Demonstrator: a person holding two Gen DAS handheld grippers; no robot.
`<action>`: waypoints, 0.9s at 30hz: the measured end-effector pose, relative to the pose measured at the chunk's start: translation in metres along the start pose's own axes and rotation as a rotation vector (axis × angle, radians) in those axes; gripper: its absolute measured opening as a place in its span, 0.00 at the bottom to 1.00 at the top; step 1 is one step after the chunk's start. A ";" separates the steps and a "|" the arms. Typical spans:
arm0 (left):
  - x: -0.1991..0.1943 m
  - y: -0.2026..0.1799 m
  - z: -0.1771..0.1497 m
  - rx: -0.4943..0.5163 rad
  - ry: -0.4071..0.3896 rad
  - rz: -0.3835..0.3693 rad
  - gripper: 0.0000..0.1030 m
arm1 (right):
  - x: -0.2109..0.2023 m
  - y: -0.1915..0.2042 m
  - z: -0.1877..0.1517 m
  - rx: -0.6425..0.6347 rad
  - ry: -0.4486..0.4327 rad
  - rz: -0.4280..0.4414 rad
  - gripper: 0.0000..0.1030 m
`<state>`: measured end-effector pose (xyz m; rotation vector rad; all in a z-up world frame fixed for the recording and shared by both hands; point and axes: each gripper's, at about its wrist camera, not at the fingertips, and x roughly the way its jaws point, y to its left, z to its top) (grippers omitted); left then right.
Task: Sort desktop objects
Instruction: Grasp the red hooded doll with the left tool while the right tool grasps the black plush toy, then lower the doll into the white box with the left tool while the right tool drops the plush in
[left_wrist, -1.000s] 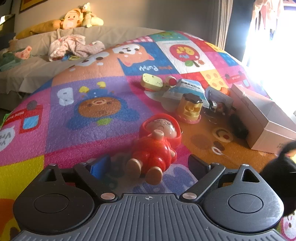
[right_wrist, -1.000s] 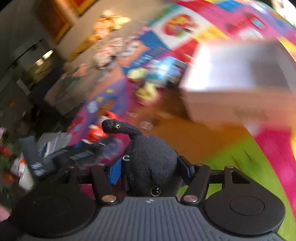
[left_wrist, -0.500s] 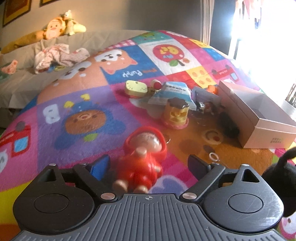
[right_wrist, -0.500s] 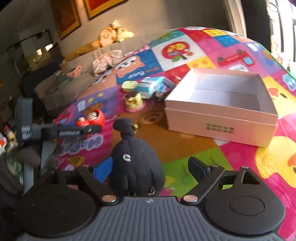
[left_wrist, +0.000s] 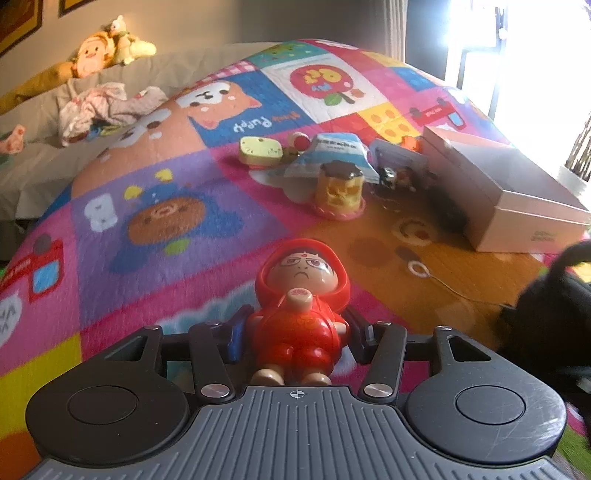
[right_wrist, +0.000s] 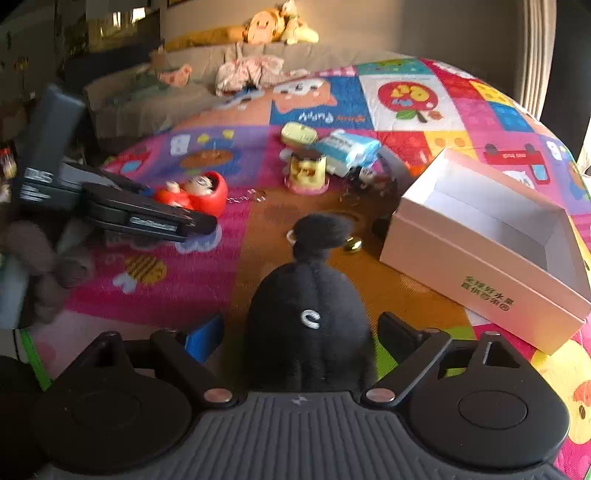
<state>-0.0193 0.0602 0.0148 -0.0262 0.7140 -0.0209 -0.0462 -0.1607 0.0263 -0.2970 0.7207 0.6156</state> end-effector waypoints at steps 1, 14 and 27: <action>-0.005 0.000 -0.002 -0.005 0.001 -0.010 0.55 | 0.002 0.000 0.000 0.000 0.013 -0.003 0.73; -0.052 -0.067 0.048 0.084 -0.139 -0.240 0.55 | -0.088 -0.051 0.008 0.099 -0.095 0.047 0.62; 0.043 -0.199 0.137 0.186 -0.176 -0.364 0.73 | -0.167 -0.146 0.008 0.244 -0.298 -0.280 0.62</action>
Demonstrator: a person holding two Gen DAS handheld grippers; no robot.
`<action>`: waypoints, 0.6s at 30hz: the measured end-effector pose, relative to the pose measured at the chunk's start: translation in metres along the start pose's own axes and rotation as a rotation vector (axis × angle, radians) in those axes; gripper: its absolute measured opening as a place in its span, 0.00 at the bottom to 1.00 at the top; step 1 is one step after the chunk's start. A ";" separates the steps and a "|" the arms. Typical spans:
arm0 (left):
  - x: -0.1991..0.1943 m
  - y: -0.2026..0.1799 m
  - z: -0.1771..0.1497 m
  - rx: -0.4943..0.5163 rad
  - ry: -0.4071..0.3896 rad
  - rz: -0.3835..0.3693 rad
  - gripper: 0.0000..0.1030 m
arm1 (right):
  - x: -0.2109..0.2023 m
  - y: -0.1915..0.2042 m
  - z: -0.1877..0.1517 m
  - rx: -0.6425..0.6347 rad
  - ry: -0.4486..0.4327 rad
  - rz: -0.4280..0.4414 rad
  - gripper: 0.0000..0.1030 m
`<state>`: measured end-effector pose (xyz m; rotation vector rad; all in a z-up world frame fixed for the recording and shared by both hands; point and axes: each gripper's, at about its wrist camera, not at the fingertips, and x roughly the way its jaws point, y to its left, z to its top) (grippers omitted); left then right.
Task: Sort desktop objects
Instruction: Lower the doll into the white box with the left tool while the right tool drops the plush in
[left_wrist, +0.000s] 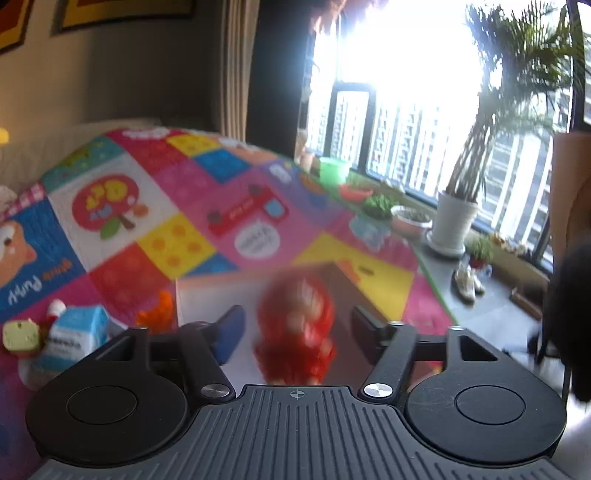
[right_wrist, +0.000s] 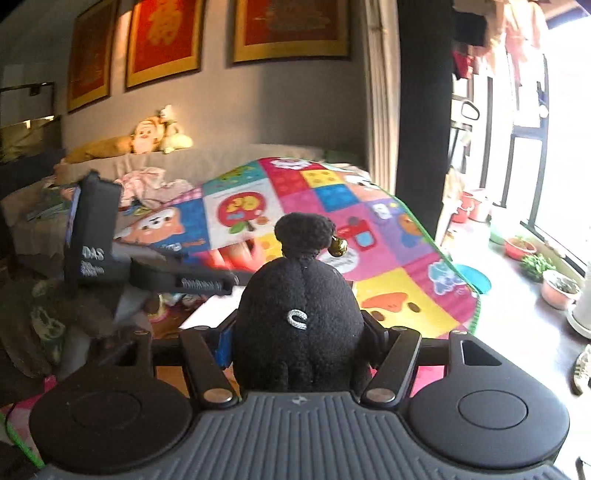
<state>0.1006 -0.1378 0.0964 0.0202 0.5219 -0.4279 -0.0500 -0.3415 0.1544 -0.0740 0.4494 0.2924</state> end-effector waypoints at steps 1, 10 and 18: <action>-0.004 0.001 -0.007 0.004 0.002 -0.004 0.78 | 0.003 -0.004 0.000 0.010 -0.001 -0.006 0.62; -0.052 0.040 -0.076 -0.044 0.077 0.080 0.89 | 0.084 -0.034 0.018 0.187 0.045 0.063 0.62; -0.071 0.067 -0.104 -0.089 0.138 0.129 0.93 | 0.168 -0.032 0.009 0.322 0.150 0.148 0.66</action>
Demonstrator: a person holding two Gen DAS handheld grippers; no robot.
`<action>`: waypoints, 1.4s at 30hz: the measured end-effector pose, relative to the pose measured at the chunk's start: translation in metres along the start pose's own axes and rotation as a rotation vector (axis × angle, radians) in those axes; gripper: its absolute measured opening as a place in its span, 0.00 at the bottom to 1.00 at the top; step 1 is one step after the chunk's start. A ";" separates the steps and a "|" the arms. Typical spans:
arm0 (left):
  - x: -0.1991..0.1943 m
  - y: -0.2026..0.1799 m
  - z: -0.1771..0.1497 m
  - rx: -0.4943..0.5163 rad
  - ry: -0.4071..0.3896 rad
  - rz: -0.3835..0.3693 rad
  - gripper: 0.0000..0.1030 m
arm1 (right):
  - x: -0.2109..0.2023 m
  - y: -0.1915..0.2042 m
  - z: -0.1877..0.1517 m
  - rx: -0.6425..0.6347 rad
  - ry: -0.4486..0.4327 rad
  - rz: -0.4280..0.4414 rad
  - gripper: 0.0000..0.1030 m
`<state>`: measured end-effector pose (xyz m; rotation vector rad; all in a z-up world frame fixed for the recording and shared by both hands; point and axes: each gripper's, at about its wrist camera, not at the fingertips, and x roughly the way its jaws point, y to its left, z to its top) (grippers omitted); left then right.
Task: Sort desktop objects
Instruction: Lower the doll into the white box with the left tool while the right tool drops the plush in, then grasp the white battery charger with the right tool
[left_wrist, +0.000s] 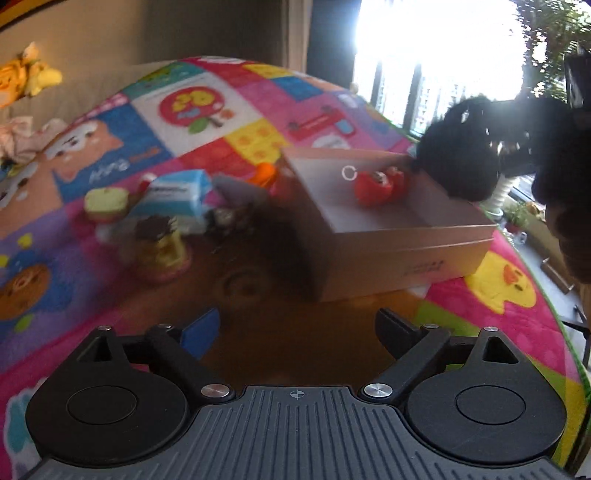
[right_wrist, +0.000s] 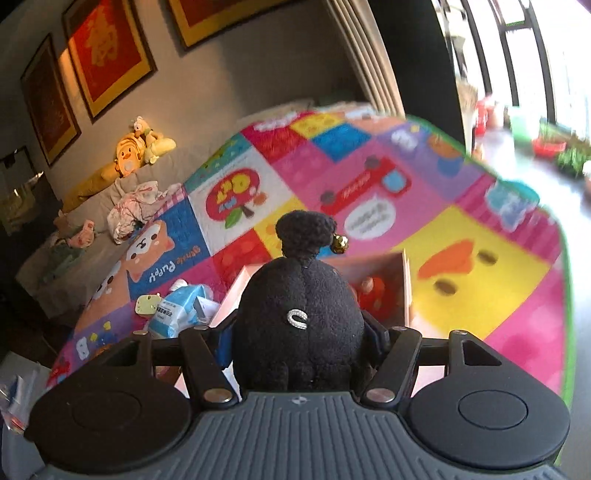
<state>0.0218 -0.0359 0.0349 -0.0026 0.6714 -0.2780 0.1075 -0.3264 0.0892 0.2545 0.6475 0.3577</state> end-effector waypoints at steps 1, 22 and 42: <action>0.000 0.004 0.000 -0.004 -0.001 0.009 0.94 | 0.006 -0.003 -0.003 0.017 0.018 -0.006 0.67; -0.011 0.087 -0.031 -0.173 -0.042 0.230 0.97 | 0.016 0.123 -0.017 -0.376 0.061 -0.003 0.82; -0.018 0.101 -0.037 -0.274 -0.105 0.159 0.97 | 0.183 0.203 -0.014 -0.542 0.384 -0.131 0.14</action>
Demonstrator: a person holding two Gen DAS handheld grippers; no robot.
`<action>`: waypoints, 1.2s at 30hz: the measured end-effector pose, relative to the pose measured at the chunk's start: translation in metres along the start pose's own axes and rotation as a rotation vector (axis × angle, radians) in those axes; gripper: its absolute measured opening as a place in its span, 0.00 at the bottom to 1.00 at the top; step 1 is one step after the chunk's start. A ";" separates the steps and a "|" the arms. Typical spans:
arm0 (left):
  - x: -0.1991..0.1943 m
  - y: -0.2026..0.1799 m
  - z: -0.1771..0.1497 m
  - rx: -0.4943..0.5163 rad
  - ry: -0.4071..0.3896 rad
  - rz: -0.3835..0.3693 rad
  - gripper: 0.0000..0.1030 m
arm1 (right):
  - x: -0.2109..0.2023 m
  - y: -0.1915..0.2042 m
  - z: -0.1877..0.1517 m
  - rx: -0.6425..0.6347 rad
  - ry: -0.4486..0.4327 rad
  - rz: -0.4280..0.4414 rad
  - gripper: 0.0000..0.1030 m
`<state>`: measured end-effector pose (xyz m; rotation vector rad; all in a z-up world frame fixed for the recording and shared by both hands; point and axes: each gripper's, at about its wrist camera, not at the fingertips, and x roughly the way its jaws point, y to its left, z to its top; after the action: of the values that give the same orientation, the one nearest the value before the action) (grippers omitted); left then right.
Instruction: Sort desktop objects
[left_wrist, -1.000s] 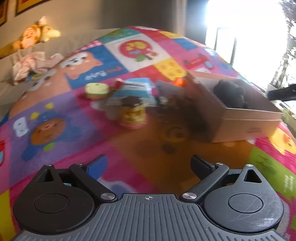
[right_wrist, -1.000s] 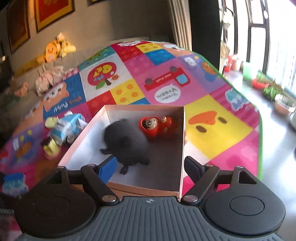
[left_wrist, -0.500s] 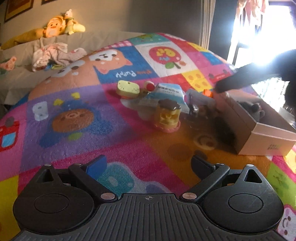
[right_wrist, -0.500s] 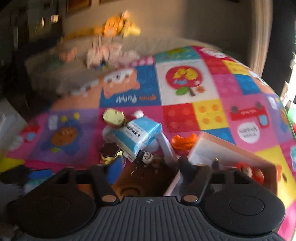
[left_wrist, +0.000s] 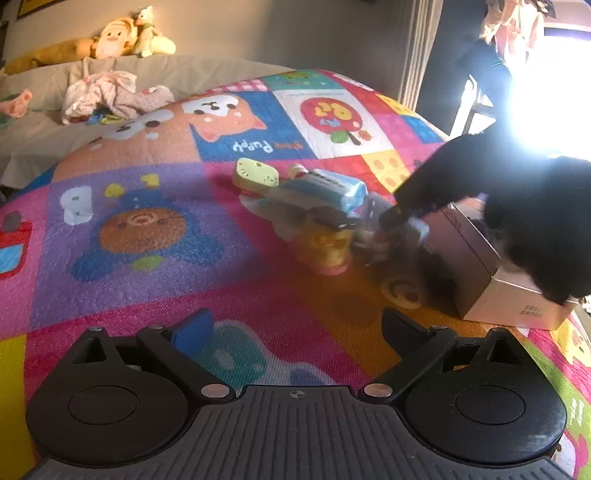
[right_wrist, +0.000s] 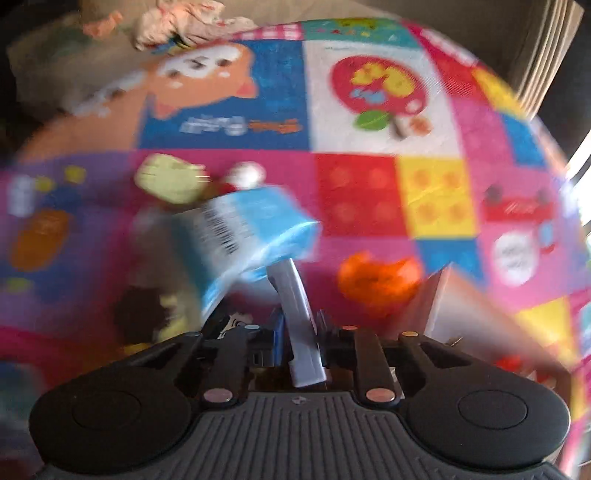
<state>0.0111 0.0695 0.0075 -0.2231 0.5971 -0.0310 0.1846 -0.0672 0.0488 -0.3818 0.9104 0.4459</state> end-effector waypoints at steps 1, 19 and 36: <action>0.000 0.000 0.000 0.000 0.001 -0.002 0.97 | -0.007 0.000 -0.004 0.023 0.013 0.059 0.12; 0.003 -0.008 -0.001 0.045 0.034 0.020 0.98 | -0.113 -0.017 -0.168 0.248 -0.162 0.179 0.36; 0.054 -0.056 0.038 0.278 0.010 0.136 0.37 | -0.108 -0.025 -0.247 0.314 -0.307 -0.036 0.82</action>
<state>0.0789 0.0171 0.0201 0.0873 0.6093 0.0167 -0.0249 -0.2329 0.0027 -0.0400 0.6583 0.3107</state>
